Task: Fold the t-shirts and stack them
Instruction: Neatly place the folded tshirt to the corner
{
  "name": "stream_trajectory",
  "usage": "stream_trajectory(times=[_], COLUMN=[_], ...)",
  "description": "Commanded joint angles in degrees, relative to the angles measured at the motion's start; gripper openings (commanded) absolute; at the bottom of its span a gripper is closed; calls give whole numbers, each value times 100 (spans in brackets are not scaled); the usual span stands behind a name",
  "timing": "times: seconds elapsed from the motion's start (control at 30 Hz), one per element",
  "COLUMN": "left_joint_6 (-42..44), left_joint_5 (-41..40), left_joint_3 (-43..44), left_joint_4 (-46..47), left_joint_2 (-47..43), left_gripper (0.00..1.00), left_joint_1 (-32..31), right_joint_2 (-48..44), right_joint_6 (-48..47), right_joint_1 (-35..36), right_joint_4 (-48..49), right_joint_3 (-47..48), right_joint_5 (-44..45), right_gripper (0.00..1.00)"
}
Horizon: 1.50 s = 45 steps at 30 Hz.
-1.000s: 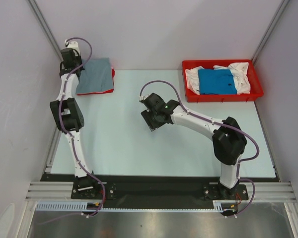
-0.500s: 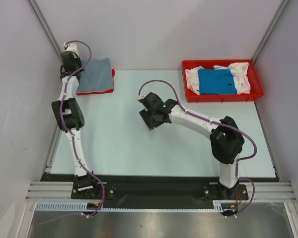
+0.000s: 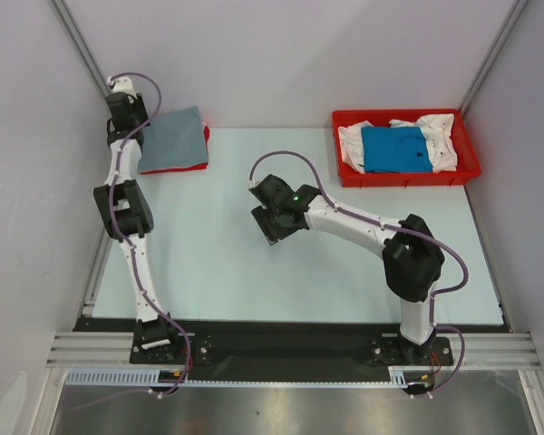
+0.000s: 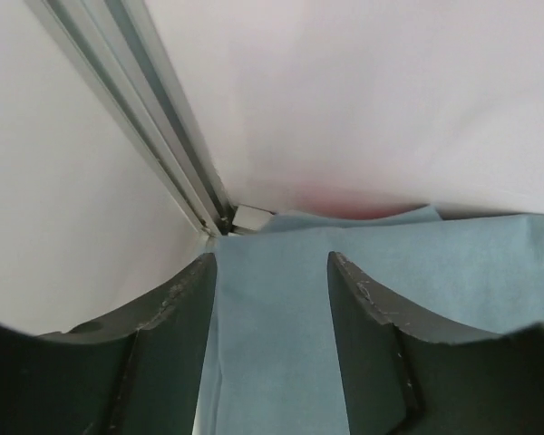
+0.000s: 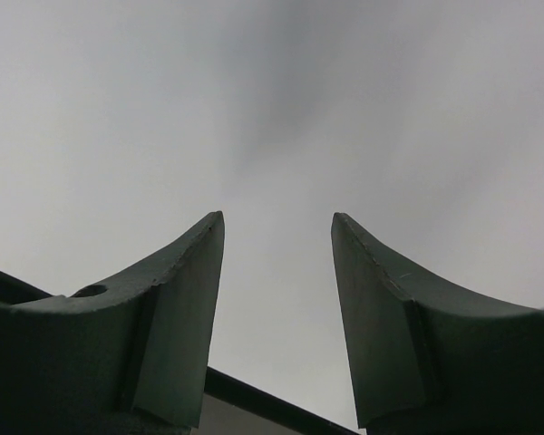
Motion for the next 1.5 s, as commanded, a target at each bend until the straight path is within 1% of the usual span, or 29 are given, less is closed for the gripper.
stream_trajectory(times=[0.0, 0.1, 0.13, 0.2, 0.23, 0.27, 0.3, 0.33, 0.37, 0.4, 0.47, 0.53, 0.57, 0.6, 0.67, 0.7, 0.77, 0.8, 0.83, 0.87, 0.9, 0.97, 1.03, 1.13, 1.23, 1.3, 1.37, 1.4, 1.47], left_joint_6=[-85, -234, -278, -550, -612, -682, -848, -945, -1033, -1147, -1236, -1438, -1508, -1718, -2034, -2088, -2054, -1862, -1713, -1555, -1248, -818, -456, 2, 485, 723, 820, 829, 916], left_joint_5=[-146, 116, 265, 703, 1185, 1477, 1898, 2493, 2665, 2762, 3051, 3018, 3001, 3000, 2930, 2843, 2414, 1794, 1422, 1105, 476, -143, -1011, -1883, -2472, -2641, -2826, -2844, -2801], left_joint_3=[115, -404, -875, -1353, -1642, -1740, -1733, -1689, -1645, -1549, -1583, -1794, -1846, -1986, -2302, -2774, -3190, -3400, -3394, -3342, -3132, -2868, -2612, -2190, -2313, -2296, -2094, -1806, -1689], left_joint_4=[70, -106, -124, -203, -264, -430, -562, -703, -1026, -1168, -1354, -1372, -1407, -1442, -1268, -1119, -872, -888, -967, -1237, -1379, -1730, -1759, -1917, -1602, -1565, -1819, -1951, -2049], left_joint_2=[-623, -1194, -1387, -1835, -1924, -1986, -1960, -1925, -1855, -1724, -1653, -1626, -1626, -1626, -1818, -1959, -2389, -2469, -2531, -2496, -2435, -2199, -2057, -1741, -1775, -1758, -1548, -1434, -1266], left_gripper=[58, 58, 56, 48, 40, 35, 28, 26, 24, 20, 19, 23, 25, 33, 36, 38, 45, 51, 53, 54, 55, 56, 57, 57, 62, 66, 66, 66, 64], left_joint_1=[-92, -215, -259, -295, -330, -347, -356, -409, -453, -505, -690, -900, -962, -998, -1147, -1208, -1532, -1752, -1867, -1981, -2087, -2342, -2578, -2738, -2869, -2870, -2818, -2765, -2730], right_joint_2=[-209, -455, -603, -771, -841, -981, -1052, -1114, -1236, -1290, -1395, -1536, -1562, -1597, -1685, -1712, -1756, -1765, -1800, -1817, -1835, -1896, -1949, -2037, -2072, -2055, -2029, -2028, -2037], right_joint_6=[58, 128, 180, 260, 321, 330, 348, 365, 374, 383, 418, 427, 445, 462, 506, 532, 568, 594, 603, 612, 620, 621, 655, 734, 805, 805, 805, 805, 788], right_joint_1=[157, 149, 114, 96, 79, 87, 79, 79, 79, 70, 35, 17, 8, 0, -18, -18, -27, -18, -9, -18, -18, -27, -27, -27, -27, -27, -27, -27, -27], right_joint_4=[-91, -30, 14, 172, 216, 286, 304, 322, 348, 357, 366, 357, 339, 331, 330, 348, 366, 374, 374, 383, 366, 322, 304, 304, 348, 383, 401, 392, 392], right_joint_3=[201, -44, -158, -474, -563, -651, -800, -862, -941, -1037, -1126, -1222, -1240, -1258, -1328, -1346, -1399, -1407, -1416, -1416, -1416, -1425, -1486, -1627, -1689, -1680, -1636, -1619, -1601], right_joint_5=[101, 111, 76, -30, -91, -92, -118, -101, -83, -74, -57, -39, -30, -21, -13, -4, -21, -39, -39, -30, 5, 40, 75, 93, 67, 40, 49, 49, 58], right_gripper=[56, 56, 56, 56, 56, 56, 56, 56, 56, 56, 56, 56, 56, 56, 56, 57, 56, 56, 56, 57, 56, 57, 57, 57, 57, 57, 57, 57, 57])
